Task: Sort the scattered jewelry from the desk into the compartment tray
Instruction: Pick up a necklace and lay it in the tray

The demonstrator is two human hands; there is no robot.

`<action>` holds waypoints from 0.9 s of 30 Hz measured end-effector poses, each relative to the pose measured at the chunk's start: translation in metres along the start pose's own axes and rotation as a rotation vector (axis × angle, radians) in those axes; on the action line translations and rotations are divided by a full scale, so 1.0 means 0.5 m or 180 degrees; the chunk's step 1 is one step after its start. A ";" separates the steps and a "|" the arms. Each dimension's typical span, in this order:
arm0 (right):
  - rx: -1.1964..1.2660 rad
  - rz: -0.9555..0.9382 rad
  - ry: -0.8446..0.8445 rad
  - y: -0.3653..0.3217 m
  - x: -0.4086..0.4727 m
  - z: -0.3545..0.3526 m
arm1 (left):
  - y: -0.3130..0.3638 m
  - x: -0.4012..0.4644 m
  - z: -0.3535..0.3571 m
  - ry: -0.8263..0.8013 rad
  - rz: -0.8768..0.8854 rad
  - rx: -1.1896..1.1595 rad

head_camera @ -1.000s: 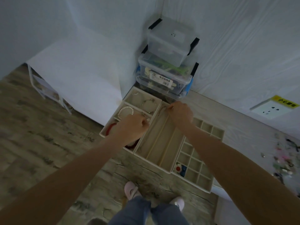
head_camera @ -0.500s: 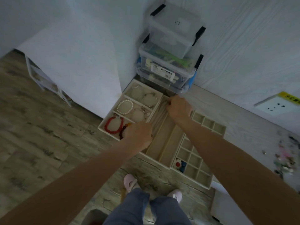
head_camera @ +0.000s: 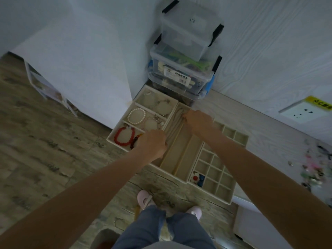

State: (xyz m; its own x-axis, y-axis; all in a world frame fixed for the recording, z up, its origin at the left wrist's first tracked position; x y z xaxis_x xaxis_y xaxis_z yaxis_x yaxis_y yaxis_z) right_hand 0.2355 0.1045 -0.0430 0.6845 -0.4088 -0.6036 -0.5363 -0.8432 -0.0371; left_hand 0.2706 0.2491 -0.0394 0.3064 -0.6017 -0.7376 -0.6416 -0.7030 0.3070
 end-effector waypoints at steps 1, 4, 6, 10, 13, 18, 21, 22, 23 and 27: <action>-0.0071 0.0011 0.0009 -0.002 0.000 0.000 | 0.000 0.000 0.001 -0.0016 -0.0001 -0.0030; -0.0214 0.0079 0.0028 -0.004 -0.002 -0.003 | -0.002 0.000 0.004 -0.0010 -0.0041 -0.0077; -0.0209 0.0136 0.0047 -0.004 -0.003 -0.007 | -0.004 -0.002 0.007 -0.0028 -0.0077 -0.0079; -0.0182 0.0142 0.0119 -0.007 -0.002 -0.014 | -0.008 -0.002 0.014 -0.0075 -0.0053 -0.0122; -0.0181 0.0131 0.0067 -0.009 0.000 -0.014 | -0.012 -0.006 0.022 -0.0087 -0.0071 -0.0091; -0.0171 0.0099 0.0135 -0.009 -0.001 -0.015 | -0.013 -0.014 0.030 -0.0044 -0.0134 -0.0001; -0.0141 0.0080 0.0110 -0.010 -0.001 -0.012 | -0.012 -0.022 0.033 0.0054 -0.0148 0.0128; -0.0107 0.0060 0.0102 -0.010 0.000 -0.010 | -0.012 -0.026 0.035 0.0085 -0.0158 0.0181; -0.0076 0.0042 0.0098 -0.009 0.000 -0.008 | -0.011 -0.030 0.037 0.0105 -0.0189 0.0254; -0.0068 0.0006 0.0078 -0.009 -0.003 -0.003 | -0.010 -0.041 0.041 0.0202 -0.0324 0.0619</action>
State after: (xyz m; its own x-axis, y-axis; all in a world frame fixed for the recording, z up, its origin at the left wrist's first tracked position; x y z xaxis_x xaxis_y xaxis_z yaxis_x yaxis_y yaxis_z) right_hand 0.2375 0.1082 -0.0405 0.6955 -0.4186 -0.5840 -0.5271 -0.8496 -0.0189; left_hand 0.2531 0.2727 -0.0383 0.4161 -0.5584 -0.7176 -0.7268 -0.6785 0.1066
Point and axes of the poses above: each hand's wrist, its own x-axis towards the middle knuckle, its own z-axis out of the palm, y = z × x, the point moved 7 cm from there along x, towards the middle knuckle, and after that the axes turned 14 degrees about -y, right-handed, at the moved point
